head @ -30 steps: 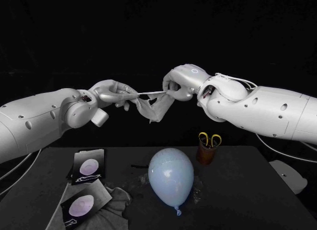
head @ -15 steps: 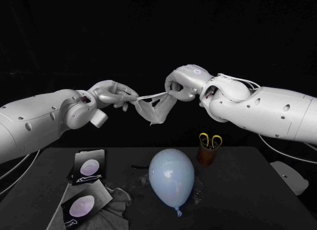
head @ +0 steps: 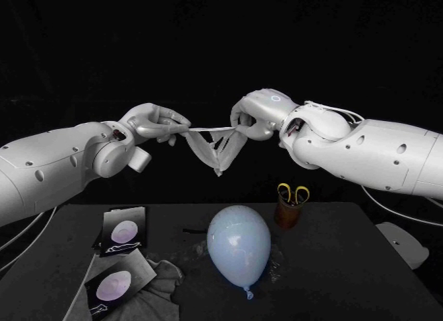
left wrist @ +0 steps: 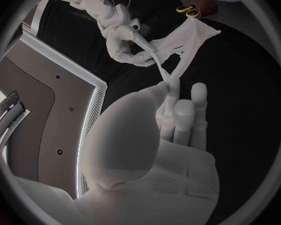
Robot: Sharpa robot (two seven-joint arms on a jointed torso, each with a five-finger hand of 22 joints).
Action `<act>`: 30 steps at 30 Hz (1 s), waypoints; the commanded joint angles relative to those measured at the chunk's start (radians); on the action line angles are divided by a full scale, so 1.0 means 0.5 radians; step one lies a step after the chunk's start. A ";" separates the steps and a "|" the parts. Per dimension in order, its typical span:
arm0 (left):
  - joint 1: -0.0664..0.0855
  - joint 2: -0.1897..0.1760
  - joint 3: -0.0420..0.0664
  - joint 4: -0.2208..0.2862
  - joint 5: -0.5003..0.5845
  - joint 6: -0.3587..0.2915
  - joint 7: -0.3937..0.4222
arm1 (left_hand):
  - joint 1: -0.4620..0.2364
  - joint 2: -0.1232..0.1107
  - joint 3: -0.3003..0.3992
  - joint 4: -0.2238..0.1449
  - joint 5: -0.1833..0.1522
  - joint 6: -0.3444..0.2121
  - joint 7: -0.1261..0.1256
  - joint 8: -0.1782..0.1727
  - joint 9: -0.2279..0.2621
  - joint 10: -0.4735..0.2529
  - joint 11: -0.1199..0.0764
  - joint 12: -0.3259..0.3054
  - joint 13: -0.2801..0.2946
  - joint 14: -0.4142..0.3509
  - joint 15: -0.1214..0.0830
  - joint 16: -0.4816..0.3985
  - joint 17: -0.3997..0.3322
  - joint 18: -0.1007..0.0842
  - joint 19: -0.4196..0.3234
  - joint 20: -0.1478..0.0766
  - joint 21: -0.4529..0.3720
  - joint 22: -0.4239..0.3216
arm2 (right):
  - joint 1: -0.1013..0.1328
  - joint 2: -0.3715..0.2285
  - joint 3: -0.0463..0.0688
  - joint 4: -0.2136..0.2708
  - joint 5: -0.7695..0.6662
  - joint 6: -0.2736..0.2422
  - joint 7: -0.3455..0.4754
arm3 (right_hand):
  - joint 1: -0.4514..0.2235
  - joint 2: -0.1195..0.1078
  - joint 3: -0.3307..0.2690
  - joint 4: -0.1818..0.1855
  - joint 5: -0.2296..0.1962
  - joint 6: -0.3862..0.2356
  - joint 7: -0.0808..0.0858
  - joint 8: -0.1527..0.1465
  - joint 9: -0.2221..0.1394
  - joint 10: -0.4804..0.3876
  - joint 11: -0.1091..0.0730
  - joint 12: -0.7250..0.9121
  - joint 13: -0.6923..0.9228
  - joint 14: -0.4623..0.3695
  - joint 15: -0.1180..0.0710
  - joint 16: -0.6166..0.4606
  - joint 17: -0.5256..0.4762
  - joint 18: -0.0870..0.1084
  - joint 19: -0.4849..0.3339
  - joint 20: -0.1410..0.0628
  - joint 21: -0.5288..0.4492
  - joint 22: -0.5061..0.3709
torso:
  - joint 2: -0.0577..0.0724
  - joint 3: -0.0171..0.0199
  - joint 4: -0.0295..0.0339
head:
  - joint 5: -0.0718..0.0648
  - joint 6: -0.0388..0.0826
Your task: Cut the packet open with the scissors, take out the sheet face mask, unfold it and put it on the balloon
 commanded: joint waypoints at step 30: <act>0.015 -0.010 -0.029 0.092 -0.442 -0.363 0.162 | -0.099 -0.012 0.215 -0.213 0.004 0.055 -0.008 -0.014 -0.029 0.005 -0.018 0.028 0.105 0.132 -0.017 0.040 0.089 -0.005 0.213 -0.018 0.181 0.193 | 0.023 -0.018 0.010 -0.047 0.017 -0.002 -0.045 | 0.042 -0.044 -0.001 0.089 0.006 0.031 -0.007 -0.009 -0.013 0.104 -0.075 -0.032 0.035 0.085 -0.017 -0.058 -0.008 0.039 0.049 -0.031 0.065 0.062 | 0.001 -0.0018 -0.003 | -0.014 0.003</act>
